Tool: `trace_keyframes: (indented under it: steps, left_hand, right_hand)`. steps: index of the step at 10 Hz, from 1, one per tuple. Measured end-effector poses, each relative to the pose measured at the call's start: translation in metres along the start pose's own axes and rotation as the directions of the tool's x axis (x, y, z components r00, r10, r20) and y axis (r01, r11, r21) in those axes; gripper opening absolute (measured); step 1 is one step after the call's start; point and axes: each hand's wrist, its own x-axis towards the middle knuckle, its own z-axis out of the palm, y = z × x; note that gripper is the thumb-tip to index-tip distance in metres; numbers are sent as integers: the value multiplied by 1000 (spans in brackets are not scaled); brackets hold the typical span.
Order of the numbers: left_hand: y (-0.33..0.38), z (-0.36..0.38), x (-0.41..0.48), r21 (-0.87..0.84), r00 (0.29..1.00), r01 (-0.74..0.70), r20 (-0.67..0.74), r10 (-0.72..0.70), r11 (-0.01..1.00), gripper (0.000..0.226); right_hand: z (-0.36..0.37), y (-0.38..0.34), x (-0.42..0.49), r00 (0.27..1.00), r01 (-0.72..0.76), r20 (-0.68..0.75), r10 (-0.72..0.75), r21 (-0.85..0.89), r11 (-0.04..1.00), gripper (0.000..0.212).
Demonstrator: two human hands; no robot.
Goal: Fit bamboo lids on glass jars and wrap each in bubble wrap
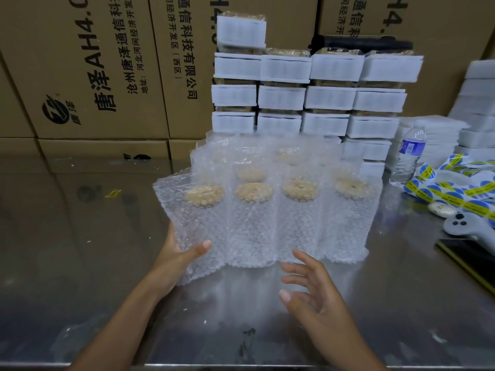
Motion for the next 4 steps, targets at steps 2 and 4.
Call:
trace_keyframes:
  steps: [2,4]
  left_hand:
    - [0,-3,-6,26,999,-46,-19,47,999,125]
    - [44,-8,-20,67,983,-150,-92,156,986,114]
  right_hand:
    - [-9,0,-11,999,27,-46,-25,36,999,65]
    - [-27,-8,-22,991,89,-108,-78,94,992,57]
